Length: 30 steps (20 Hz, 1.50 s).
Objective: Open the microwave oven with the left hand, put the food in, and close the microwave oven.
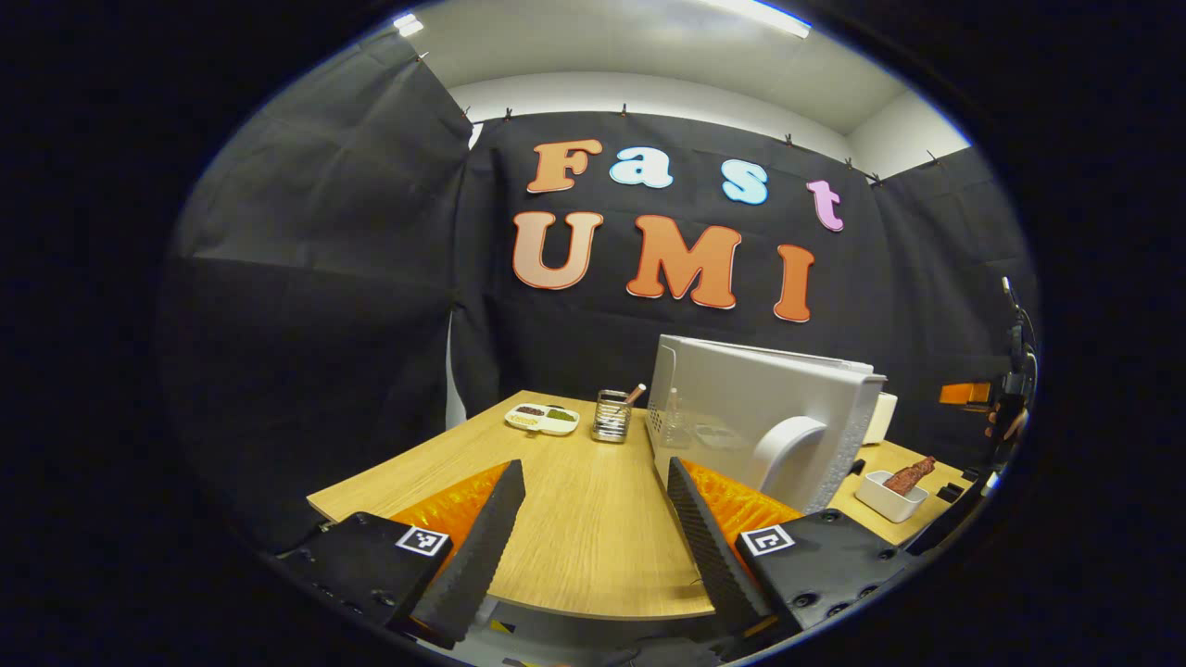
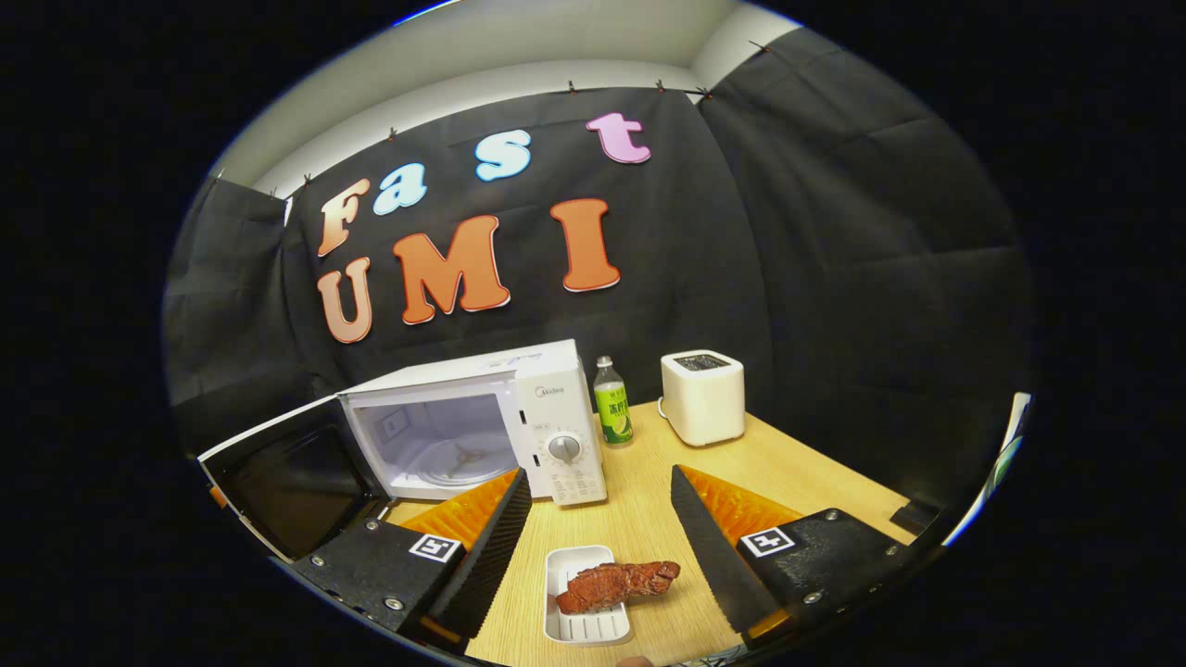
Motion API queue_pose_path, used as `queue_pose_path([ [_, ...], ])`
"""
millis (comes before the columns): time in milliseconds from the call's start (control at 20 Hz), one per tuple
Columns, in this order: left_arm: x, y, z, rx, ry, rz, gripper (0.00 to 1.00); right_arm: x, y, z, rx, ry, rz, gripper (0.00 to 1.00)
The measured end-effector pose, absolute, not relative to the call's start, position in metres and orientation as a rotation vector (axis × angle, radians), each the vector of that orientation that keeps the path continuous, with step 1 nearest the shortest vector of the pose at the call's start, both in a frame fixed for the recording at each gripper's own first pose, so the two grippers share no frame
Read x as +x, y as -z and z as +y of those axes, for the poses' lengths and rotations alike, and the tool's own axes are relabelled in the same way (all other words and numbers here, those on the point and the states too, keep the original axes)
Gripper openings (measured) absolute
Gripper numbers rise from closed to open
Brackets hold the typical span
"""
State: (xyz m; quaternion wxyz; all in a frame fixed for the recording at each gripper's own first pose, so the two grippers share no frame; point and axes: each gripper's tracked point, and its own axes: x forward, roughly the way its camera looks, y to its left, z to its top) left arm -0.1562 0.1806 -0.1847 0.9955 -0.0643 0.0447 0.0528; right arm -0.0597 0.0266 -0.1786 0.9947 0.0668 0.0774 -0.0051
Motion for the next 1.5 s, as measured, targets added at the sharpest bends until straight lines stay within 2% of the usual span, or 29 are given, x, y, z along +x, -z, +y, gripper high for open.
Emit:
queue_pose_path([
  [300, -0.128, 0.171, 0.203, -0.071, -0.156, 0.087, 0.99, -0.054, 0.24, 0.0, 0.283, 0.078, 0.236, 0.95],
  [400, -0.123, 0.17, 0.2, -0.078, -0.151, 0.09, 0.97, -0.051, 0.258, -0.005, 0.346, 0.093, 0.256, 0.95],
  [550, -0.117, 0.169, 0.205, -0.083, -0.169, 0.087, 0.99, -0.053, 0.281, -0.001, 0.494, 0.076, 0.283, 0.95],
  [700, -0.113, 0.169, 0.206, -0.085, -0.186, 0.092, 0.97, -0.05, 0.286, 0.002, 0.657, 0.056, 0.26, 0.93],
  [800, -0.11, 0.173, 0.204, -0.095, -0.186, 0.098, 0.99, -0.049, 0.282, 0.005, 0.768, 0.032, 0.234, 0.86],
  [850, -0.111, 0.174, 0.204, -0.102, -0.188, 0.103, 0.97, -0.048, 0.283, 0.007, 0.8, 0.026, 0.232, 0.79],
  [950, -0.11, 0.176, 0.203, -0.12, -0.19, 0.106, 0.99, -0.044, 0.296, 0.011, 0.803, 0.036, 0.258, 0.66],
  [1000, -0.11, 0.178, 0.202, -0.128, -0.19, 0.107, 0.99, -0.043, 0.299, 0.011, 0.796, 0.04, 0.273, 0.63],
  [1200, -0.112, 0.182, 0.205, -0.143, -0.199, 0.117, 0.99, -0.039, 0.291, 0.016, 0.844, 0.028, 0.249, 0.34],
  [1250, -0.113, 0.183, 0.205, -0.145, -0.199, 0.119, 0.99, -0.04, 0.289, 0.019, 0.863, 0.022, 0.243, 0.24],
  [1350, -0.114, 0.185, 0.208, -0.147, -0.201, 0.12, 0.97, -0.041, 0.285, 0.022, 0.87, 0.045, 0.244, 0.16],
  [1500, -0.117, 0.184, 0.214, -0.139, -0.21, 0.12, 0.97, -0.04, 0.275, 0.024, 0.816, 0.071, 0.234, 0.1],
])
